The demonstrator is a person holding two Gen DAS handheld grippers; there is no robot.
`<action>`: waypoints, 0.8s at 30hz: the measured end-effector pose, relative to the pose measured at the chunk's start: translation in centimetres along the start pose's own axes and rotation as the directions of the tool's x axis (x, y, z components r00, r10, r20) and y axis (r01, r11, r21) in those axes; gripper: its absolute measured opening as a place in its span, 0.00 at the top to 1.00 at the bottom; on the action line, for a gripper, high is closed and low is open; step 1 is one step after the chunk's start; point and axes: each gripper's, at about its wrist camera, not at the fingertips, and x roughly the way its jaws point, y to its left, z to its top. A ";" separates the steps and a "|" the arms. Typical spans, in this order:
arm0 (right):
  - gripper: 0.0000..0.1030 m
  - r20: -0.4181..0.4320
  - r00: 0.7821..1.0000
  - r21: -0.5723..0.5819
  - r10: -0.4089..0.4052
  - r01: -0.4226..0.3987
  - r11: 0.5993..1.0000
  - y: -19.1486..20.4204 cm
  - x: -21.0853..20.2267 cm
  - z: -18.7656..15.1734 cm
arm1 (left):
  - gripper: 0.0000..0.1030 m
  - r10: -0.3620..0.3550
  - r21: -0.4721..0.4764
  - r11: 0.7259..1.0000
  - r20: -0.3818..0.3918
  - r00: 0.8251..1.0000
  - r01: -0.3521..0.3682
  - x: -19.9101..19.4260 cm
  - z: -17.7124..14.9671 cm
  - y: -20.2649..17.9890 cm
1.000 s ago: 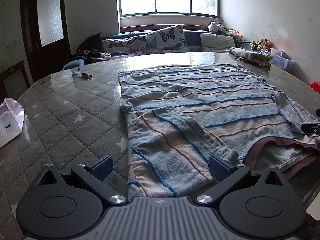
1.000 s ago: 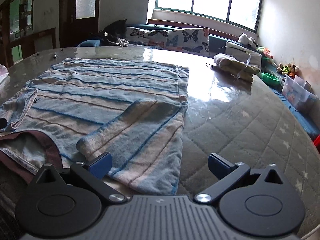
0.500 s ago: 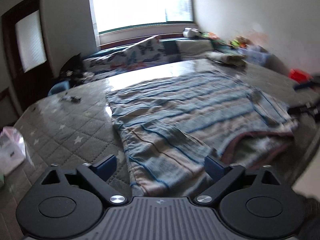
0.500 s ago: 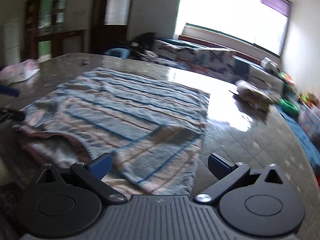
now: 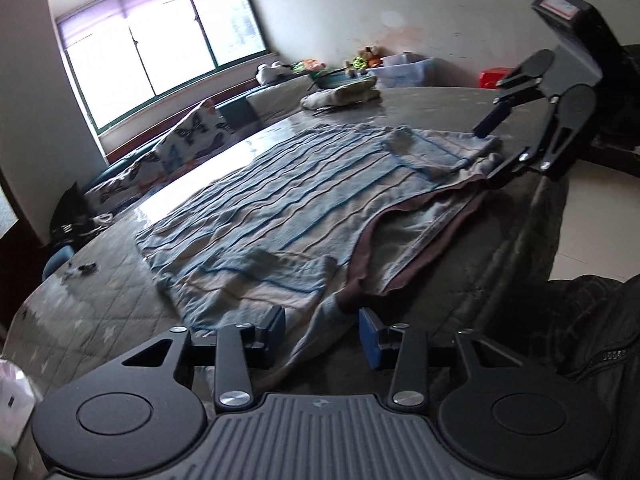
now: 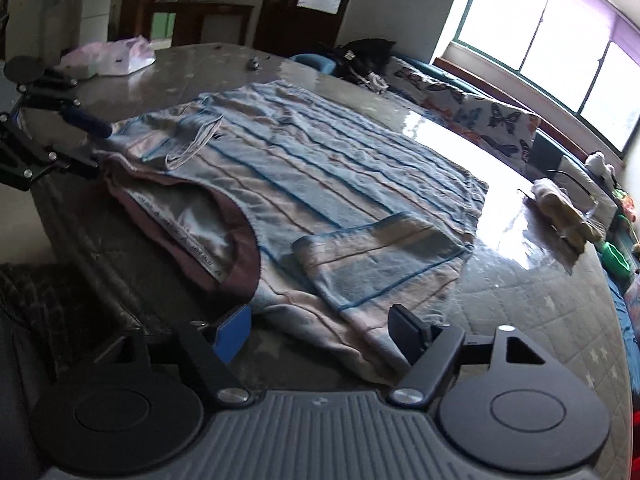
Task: Fold clothes
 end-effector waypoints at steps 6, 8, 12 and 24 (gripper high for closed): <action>0.30 -0.008 1.000 -0.015 0.013 -0.013 1.000 0.1 0.3 0.0 | 0.71 -0.023 0.023 0.999 0.006 1.000 0.023 1.0 0.0 -0.5; 0.30 -0.008 1.000 -0.019 0.016 -0.016 1.000 0.1 0.2 0.0 | 0.74 -0.024 0.031 0.999 0.010 1.000 0.024 1.1 0.0 -0.6; 0.30 -0.005 1.000 -0.026 0.018 -0.018 0.999 0.1 0.2 0.0 | 0.83 -0.021 0.023 1.000 0.032 0.999 0.021 1.0 0.3 -0.4; 0.42 0.019 1.000 -0.060 0.015 -0.014 0.998 0.5 1.0 0.7 | 0.87 -0.020 -0.148 0.989 0.061 0.998 0.029 2.5 3.6 3.6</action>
